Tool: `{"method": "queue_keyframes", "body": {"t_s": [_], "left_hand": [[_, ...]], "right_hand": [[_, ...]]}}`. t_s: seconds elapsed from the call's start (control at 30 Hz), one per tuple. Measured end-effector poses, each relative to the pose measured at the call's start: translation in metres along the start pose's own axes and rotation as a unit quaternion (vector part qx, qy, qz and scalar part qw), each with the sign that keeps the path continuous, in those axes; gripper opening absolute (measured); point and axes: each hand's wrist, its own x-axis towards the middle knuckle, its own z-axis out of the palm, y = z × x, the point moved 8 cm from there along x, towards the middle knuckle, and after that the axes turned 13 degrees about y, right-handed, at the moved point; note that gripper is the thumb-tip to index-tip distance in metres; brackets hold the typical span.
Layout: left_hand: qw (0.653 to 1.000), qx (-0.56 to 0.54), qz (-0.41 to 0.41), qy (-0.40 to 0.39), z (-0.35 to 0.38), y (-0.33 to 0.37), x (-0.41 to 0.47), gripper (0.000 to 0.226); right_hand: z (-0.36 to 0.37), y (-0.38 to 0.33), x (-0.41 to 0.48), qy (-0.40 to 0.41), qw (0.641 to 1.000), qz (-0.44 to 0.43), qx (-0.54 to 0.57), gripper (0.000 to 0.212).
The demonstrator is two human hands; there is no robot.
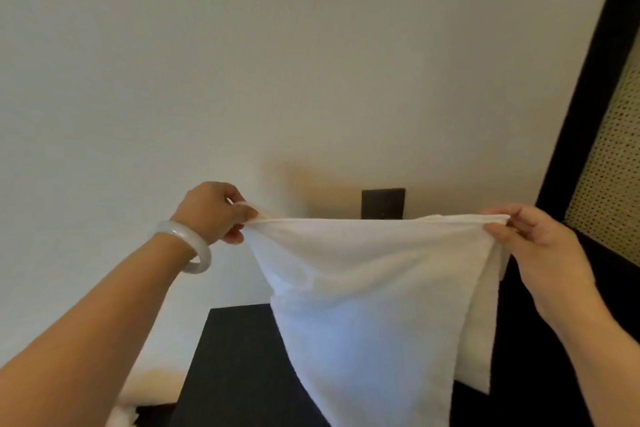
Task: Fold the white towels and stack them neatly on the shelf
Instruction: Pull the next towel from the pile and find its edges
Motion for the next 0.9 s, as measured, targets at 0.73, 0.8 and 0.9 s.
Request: {"method": "queue_keyframes", "body": {"t_s": [0.73, 0.8, 0.9], "left_hand": [[0.974, -0.155, -0.165, -0.023, -0.086, -0.017, -0.002, 0.005], [0.977, -0.136, -0.164, -0.017, -0.079, -0.019, 0.003, 0.008], [0.957, -0.233, -0.170, 0.036, -0.091, 0.000, 0.016, 0.011]], "right_hand": [[0.048, -0.055, 0.028, -0.064, 0.985, -0.059, -0.149, 0.008], [0.058, -0.048, 0.031, -0.079, 0.980, -0.048, -0.175, 0.003], [0.056, -0.064, 0.042, -0.063, 0.991, -0.034, -0.112, 0.009]]}}
